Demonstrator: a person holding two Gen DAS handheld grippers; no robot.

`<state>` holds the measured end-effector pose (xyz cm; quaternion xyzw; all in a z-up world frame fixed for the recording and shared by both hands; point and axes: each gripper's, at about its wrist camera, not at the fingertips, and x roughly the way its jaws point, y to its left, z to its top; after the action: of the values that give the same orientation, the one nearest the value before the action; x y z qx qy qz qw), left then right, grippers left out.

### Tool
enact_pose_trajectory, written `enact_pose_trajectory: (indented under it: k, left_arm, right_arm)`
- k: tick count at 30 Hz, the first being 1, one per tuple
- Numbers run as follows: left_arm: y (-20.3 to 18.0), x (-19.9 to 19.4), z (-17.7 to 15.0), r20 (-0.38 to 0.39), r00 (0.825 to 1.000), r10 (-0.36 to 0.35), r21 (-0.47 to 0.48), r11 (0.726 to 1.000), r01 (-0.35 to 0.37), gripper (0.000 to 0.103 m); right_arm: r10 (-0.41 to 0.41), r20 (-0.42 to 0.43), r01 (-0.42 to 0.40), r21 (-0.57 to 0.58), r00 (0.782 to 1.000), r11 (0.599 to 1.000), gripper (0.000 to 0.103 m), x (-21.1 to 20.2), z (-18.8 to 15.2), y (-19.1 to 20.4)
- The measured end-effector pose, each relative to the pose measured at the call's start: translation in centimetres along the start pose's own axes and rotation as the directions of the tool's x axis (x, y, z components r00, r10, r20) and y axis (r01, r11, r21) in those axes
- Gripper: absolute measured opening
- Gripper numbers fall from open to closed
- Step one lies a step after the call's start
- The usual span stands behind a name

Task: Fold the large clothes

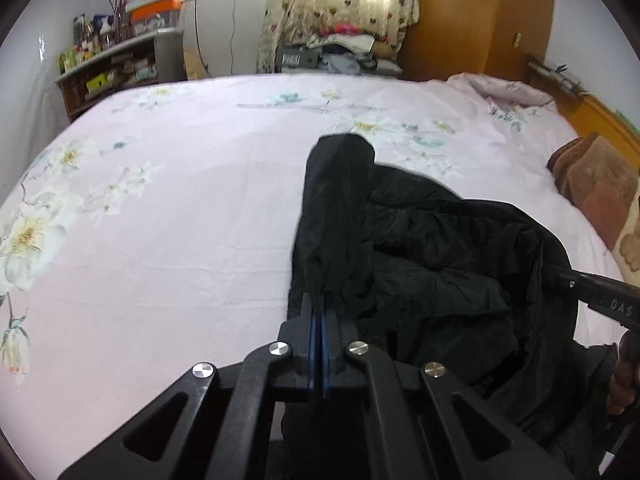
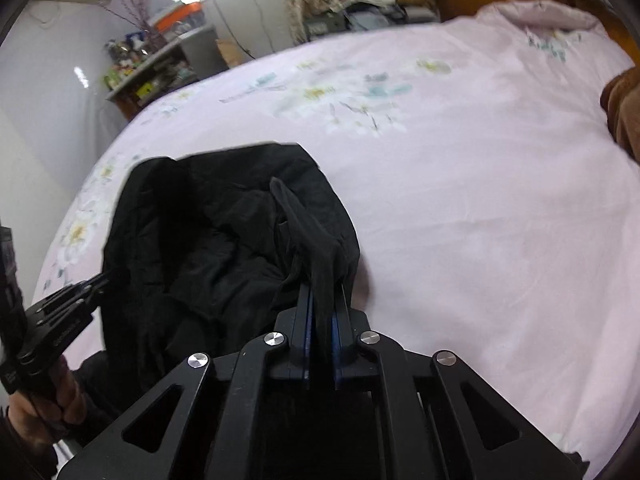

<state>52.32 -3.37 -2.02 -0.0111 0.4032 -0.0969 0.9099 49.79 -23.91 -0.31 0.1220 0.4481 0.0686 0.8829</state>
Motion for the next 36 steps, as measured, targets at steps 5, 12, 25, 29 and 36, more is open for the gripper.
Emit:
enact_pose_trajectory:
  k: [5, 12, 25, 29, 36]
  left_arm:
    - [1.2, -7.5, -1.2, 0.104, 0.993, -0.062, -0.045, 0.997, 0.067, 0.001]
    - [2.1, -17.3, -6.0, 0.196, 0.974, -0.110, -0.079, 0.989, 0.128, 0.001]
    - [3.9, -19.4, -18.5, -0.004, 0.995, -0.101, -0.173, 0.980, 0.099, 0.001]
    - [5.5, -20.2, -20.8, -0.070, 0.995, -0.077, -0.226, 0.972, 0.059, 0.002]
    - [6.7, -23.3, -21.1, -0.011, 0.997, -0.079, -0.298, 0.952, 0.072, 0.021]
  right_arm:
    - [0.068, 0.110, -0.070, 0.016, 0.992, 0.997, 0.006, -7.4, -2.0, 0.6]
    - [0.105, 0.181, -0.110, 0.020, 0.978, 0.994, 0.006, -16.1, -8.1, 1.5]
    - [0.086, -0.018, -0.083, 0.101, 0.996, 0.991, 0.006, -16.5, -21.6, 0.7]
    - [0.062, -0.041, -0.054, 0.172, 0.997, 0.984, 0.014, -16.7, -23.1, -0.5]
    - [0.139, 0.046, -0.146, 0.273, 0.989, 0.951, 0.045, -18.8, -23.1, -1.1]
